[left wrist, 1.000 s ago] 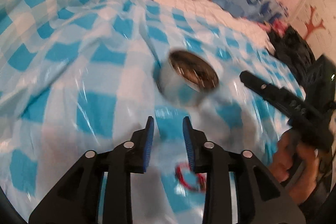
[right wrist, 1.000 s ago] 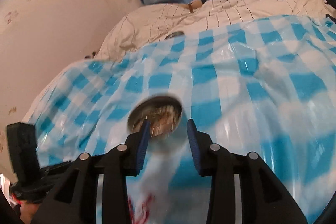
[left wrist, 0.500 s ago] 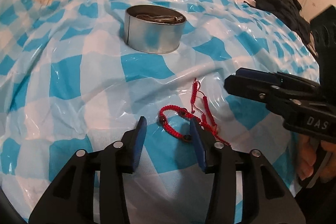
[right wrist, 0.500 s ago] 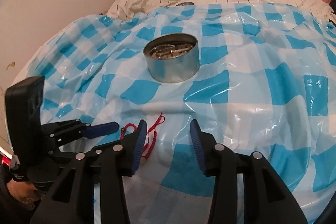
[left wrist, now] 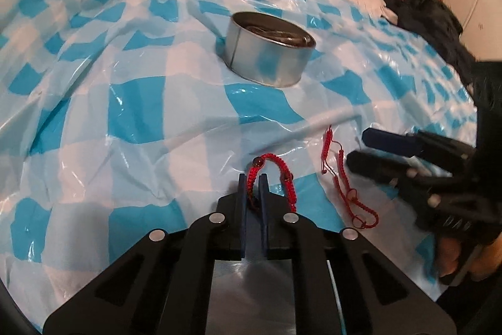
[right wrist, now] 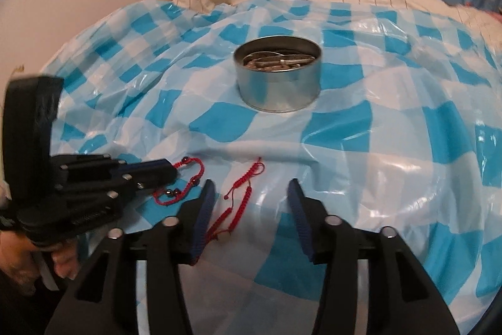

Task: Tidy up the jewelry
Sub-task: 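Grasp a red bead bracelet with the left tool while the right tool grasps a red string bracelet, then lift both red bracelets off the sheet with both tools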

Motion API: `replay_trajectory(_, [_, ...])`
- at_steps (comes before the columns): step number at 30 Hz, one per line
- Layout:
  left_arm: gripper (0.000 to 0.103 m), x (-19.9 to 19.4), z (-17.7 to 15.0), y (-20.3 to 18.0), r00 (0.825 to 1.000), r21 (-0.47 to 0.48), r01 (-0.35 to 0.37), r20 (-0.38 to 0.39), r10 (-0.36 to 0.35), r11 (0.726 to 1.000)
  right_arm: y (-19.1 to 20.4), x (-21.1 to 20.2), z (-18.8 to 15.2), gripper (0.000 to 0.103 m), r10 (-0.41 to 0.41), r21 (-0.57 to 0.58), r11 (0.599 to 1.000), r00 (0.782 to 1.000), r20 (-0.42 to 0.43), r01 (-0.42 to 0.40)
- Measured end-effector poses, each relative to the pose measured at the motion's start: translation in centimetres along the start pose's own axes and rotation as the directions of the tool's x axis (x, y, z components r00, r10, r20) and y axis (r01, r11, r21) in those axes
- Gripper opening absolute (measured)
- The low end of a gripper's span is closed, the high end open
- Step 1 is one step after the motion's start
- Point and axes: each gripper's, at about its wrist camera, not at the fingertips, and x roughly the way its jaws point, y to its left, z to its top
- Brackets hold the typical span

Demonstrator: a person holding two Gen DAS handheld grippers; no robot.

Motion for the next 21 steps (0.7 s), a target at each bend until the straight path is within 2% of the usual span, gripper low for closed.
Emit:
replay_trajectory(6, [0.006,-1.0,0.3,0.9,0.999,-0.037,0.018,0.028,-0.017,0.999,0.8,2.0,0.1,0.063,-0.037,-0.050,0.998,0.998,-0.047,0.035])
replay_trajectory(8, [0.006,-1.0,0.4,1.1,1.000,-0.043,0.013,0.026,-0.012,0.999,1.6,2.4,-0.2,0.063,-0.077,-0.113,0.991,0.994,-0.071,0.069])
replay_trajectory(10, [0.006,-0.7,0.4,1.0,1.000,-0.042,0.012,0.019,-0.011,0.999,2.5,2.5,-0.6,0.052,-0.120,-0.192,0.976,0.990,-0.074,0.104])
replay_trajectory(12, [0.006,-0.4,0.3,0.8,1.000,-0.035,0.010,0.011,-0.009,0.999,3.0,2.3,-0.9,0.012,-0.168,-0.250,0.957,0.983,-0.067,0.147])
replay_trajectory(13, [0.006,-0.3,0.3,0.7,1.000,-0.032,0.010,0.008,-0.010,0.999,2.8,2.2,-0.9,0.006,-0.154,-0.247,0.960,0.985,-0.080,0.130])
replay_trajectory(16, [0.006,-0.2,0.3,0.5,1.000,-0.026,0.014,0.005,-0.014,1.000,1.9,1.9,-0.8,0.004,-0.109,-0.197,0.976,0.990,-0.084,0.091])
replay_trajectory(18, [0.006,-0.4,0.4,0.4,1.000,-0.030,0.026,0.017,-0.025,0.999,1.0,1.3,-0.4,0.004,-0.045,-0.121,0.992,0.996,-0.076,0.036])
replay_trajectory(21, [0.006,-1.2,0.7,0.3,0.998,-0.041,0.052,0.043,-0.050,0.998,-0.1,-0.2,0.2,0.004,0.046,-0.034,0.998,0.999,-0.020,-0.046])
